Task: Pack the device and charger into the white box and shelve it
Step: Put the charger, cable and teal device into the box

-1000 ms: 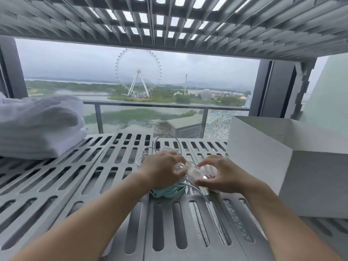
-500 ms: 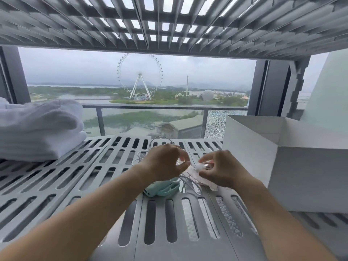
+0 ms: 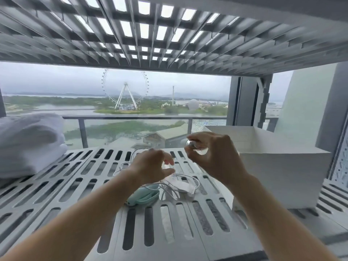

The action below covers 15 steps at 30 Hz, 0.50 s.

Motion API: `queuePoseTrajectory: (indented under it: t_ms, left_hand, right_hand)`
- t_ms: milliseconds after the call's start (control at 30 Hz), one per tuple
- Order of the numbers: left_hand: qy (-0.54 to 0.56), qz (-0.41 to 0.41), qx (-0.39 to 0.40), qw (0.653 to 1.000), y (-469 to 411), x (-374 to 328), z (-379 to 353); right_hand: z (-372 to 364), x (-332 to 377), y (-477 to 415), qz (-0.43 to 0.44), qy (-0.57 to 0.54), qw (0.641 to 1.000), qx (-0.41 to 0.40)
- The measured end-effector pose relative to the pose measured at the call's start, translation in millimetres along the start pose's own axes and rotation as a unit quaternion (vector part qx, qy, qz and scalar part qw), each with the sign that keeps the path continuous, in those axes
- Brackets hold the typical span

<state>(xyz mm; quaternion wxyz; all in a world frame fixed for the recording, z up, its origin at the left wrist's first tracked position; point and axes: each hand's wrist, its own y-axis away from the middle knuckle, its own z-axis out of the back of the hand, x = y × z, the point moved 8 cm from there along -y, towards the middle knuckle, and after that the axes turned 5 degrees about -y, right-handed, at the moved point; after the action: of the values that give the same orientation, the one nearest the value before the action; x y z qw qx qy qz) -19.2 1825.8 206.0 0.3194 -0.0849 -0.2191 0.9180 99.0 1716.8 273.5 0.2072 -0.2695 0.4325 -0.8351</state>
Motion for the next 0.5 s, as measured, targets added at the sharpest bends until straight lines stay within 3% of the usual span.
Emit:
queuePoseTrajectory:
  t_ms: [233,500]
  left_hand:
    - [0.053,-0.016,-0.086,0.995,-37.1,-44.6,44.4]
    - [0.109,-0.046,-0.152,0.981,-71.0,-135.0,62.3]
  right_hand:
    - [62.6,-3.8,-24.3,0.023,0.020,0.999,-0.029]
    - [124.3,-86.3,-11.0,-0.043,0.031,0.998,-0.027]
